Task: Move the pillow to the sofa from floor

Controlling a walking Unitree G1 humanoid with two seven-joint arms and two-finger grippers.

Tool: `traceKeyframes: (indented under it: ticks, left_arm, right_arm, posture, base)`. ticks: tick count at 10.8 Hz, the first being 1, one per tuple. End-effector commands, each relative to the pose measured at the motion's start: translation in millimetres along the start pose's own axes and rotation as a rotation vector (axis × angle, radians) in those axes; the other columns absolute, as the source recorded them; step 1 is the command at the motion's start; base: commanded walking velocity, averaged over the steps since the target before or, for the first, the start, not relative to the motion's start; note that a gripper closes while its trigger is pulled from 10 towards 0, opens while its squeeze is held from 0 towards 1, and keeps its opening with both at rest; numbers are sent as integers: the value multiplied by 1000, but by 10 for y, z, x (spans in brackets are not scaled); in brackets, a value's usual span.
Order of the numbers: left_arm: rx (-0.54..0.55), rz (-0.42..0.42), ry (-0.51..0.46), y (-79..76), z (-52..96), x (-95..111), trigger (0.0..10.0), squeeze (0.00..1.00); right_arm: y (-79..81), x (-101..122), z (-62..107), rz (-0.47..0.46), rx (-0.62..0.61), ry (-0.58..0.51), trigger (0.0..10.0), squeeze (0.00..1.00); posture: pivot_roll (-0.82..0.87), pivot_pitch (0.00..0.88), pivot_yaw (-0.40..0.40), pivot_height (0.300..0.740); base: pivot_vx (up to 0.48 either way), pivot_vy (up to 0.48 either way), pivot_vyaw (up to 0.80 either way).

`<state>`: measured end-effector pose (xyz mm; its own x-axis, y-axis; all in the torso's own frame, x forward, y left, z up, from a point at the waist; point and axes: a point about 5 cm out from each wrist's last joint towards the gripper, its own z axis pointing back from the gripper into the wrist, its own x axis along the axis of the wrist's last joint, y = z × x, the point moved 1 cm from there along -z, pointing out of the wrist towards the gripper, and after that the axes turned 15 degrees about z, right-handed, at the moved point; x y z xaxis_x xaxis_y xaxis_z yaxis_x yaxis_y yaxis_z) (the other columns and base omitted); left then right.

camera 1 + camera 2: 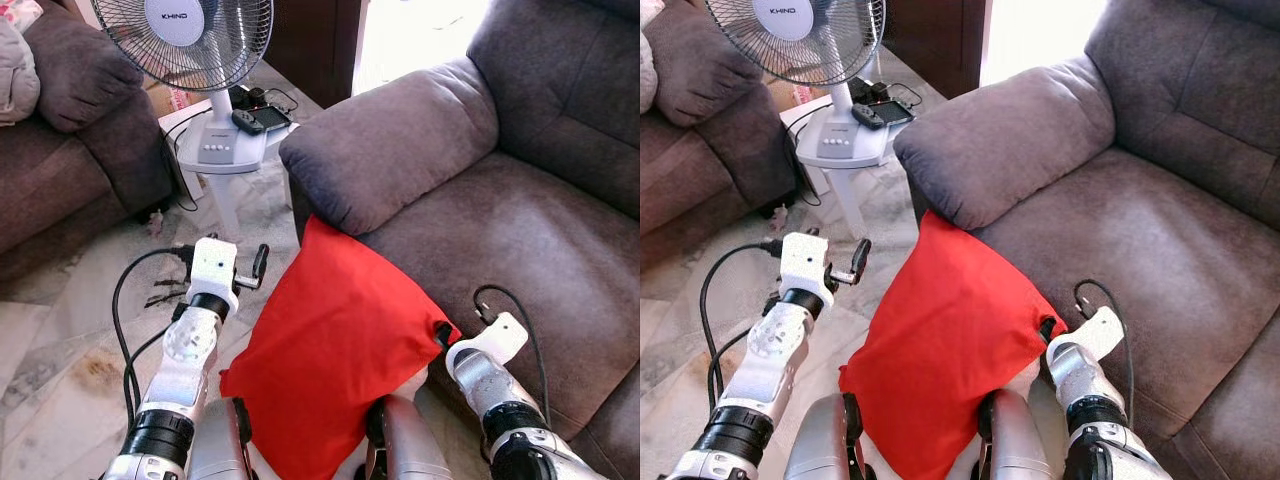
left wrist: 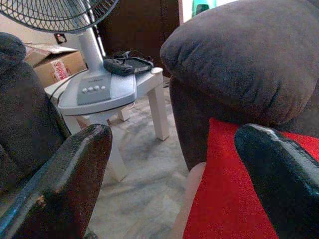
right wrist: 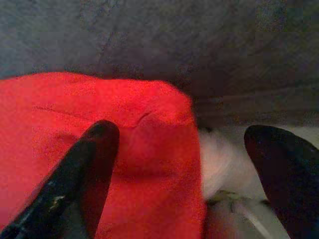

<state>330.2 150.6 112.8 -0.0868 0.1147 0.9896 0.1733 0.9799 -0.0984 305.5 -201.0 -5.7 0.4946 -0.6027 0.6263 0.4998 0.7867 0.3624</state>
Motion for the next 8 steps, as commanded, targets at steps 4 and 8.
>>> traceKeyframes:
  ticks: [4, 8]
  left_arm:
    - [-11, 21, 4, -18, 27, -1, 10000, 0]
    - [-39, 50, -24, -44, 42, 41, 10000, 0]
  right_arm:
    - [-2, -90, -7, -157, 50, 34, 10000, 0]
    - [102, -39, -12, -294, 130, -28, 10000, 0]
  posture:
    - [11, 119, -37, 586]
    - [30, 115, -36, 586]
  base:
    - [0, 0, 0]
    - [0, 0, 0]
